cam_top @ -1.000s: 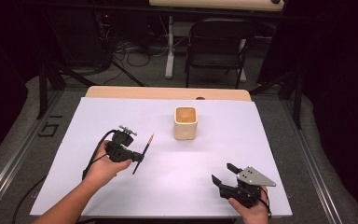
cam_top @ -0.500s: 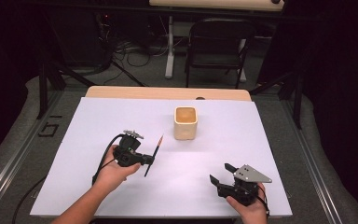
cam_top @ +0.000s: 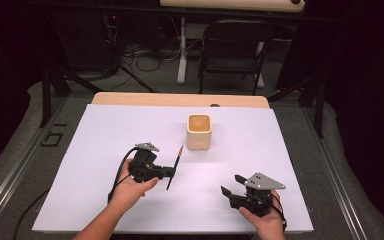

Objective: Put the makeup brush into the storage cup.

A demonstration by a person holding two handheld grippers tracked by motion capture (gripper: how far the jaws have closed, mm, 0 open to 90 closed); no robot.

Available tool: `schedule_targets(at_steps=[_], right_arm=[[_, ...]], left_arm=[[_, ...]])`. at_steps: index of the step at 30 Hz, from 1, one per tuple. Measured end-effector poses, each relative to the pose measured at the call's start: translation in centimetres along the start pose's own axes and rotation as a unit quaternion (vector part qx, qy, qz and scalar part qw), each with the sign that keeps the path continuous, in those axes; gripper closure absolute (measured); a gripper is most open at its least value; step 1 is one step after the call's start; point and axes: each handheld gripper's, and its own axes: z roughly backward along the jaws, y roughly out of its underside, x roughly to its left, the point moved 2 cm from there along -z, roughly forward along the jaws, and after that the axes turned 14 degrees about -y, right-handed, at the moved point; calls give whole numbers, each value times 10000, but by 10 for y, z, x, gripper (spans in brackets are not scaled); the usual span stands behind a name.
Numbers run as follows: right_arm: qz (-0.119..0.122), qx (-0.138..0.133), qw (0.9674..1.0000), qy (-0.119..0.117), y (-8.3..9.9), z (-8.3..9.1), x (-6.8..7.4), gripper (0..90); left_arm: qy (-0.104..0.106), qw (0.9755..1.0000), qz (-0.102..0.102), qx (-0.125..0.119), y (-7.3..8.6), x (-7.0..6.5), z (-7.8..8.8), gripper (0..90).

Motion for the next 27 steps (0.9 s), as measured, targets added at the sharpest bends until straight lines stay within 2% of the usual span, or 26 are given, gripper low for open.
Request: schedule_targets(at_steps=[5, 8, 12, 14, 21, 25, 26, 27], right_arm=[[15, 80, 10000, -50, -2, -3, 0, 365], [64, 185, 9998, -106, -4, -5, 1, 370], [-32, 203, 9996, -202, -8, -11, 2, 406], [-130, 82, 9995, -294, -10, -16, 2, 428], [-327, -132, 9986, -396, -21, -24, -1, 451], [-387, -270, 9978, -462, -27, -29, -2, 451], [-491, -311, 9970, -511, -30, -32, -2, 453], [-491, -311, 9970, -511, -30, -32, -2, 453]], left_arm=[[53, 9999, 10, -126, 5, 1, -1, 848], [50, 9996, 71, -283, 7, 3, 0, 848], [91, 9988, 146, -465, 10, 5, 3, 848], [123, 9983, 188, -533, 11, 6, 4, 848], [158, 9970, 286, -707, 17, 10, 5, 848], [149, 9965, 325, -751, 18, 11, 4, 848], [157, 9967, 317, -730, 19, 11, 4, 848], [161, 9968, 310, -717, 19, 11, 3, 848]])
